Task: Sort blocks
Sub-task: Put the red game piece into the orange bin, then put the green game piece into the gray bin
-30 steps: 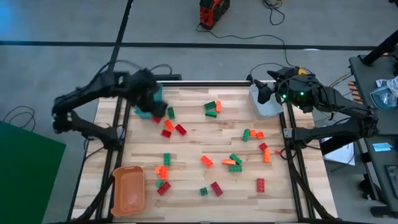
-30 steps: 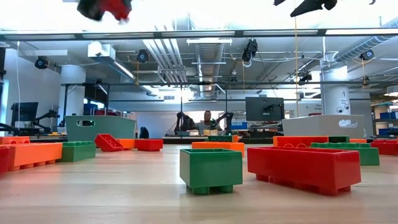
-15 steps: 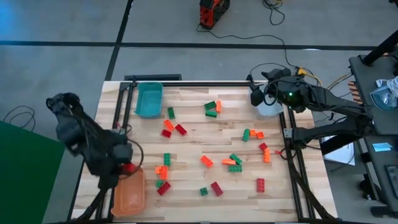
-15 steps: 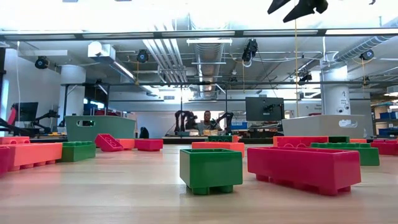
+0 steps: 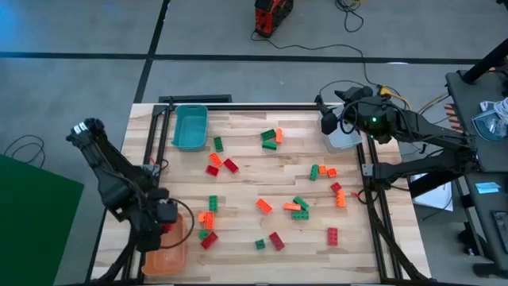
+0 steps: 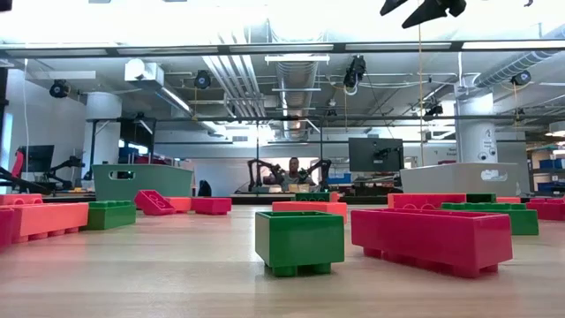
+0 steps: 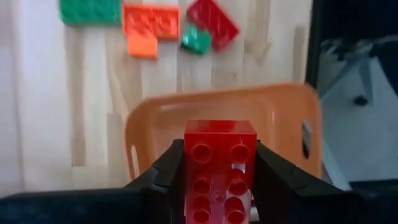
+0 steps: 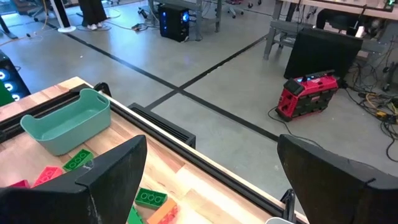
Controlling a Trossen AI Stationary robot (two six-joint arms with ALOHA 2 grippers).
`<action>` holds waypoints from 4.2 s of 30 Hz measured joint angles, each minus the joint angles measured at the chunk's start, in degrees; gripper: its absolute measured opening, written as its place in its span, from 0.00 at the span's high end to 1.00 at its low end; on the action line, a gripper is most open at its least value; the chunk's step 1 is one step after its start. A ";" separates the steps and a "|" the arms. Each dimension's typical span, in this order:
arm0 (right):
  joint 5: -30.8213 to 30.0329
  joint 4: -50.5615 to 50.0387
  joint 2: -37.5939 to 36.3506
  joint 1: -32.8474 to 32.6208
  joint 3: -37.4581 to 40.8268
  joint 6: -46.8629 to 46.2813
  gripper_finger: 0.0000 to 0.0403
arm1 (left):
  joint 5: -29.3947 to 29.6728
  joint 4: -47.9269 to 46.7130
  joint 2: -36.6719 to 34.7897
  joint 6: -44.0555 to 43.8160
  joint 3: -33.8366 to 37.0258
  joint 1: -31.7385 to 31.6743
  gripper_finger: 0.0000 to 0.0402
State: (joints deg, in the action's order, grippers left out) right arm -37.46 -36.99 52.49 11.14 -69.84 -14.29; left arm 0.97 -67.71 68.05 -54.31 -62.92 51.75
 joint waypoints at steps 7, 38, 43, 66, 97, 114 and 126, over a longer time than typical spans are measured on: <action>0.00 0.00 -0.22 0.00 0.00 0.09 0.12 | -1.24 5.03 -0.39 1.57 6.77 1.17 0.72; 1.14 -0.12 -0.15 0.00 -0.17 2.16 0.12 | 3.34 -11.18 0.59 -7.25 -9.21 -0.29 0.32; 1.67 -0.91 2.19 0.02 -2.93 1.28 0.12 | 16.06 -22.68 0.41 -8.76 -20.38 -6.93 0.34; 3.01 -33.25 24.18 0.04 -27.08 -8.75 0.12 | -1.09 11.17 -2.84 29.35 -10.08 -59.81 0.49; 0.84 -34.29 42.70 0.28 -29.11 -2.22 0.12 | -0.45 20.67 4.71 24.36 -11.09 -68.81 0.50; 9.34 -37.42 52.51 3.61 -28.92 2.42 0.12 | 1.70 14.55 4.38 28.33 -13.49 -72.01 0.50; 43.76 -18.35 50.96 9.16 -27.45 28.98 0.13 | 2.86 -1.07 0.29 31.49 -19.90 -72.42 0.50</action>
State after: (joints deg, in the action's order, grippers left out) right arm 6.30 -55.34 103.45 20.30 -97.29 14.69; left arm 3.84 -68.78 68.34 -22.82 -82.83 -20.67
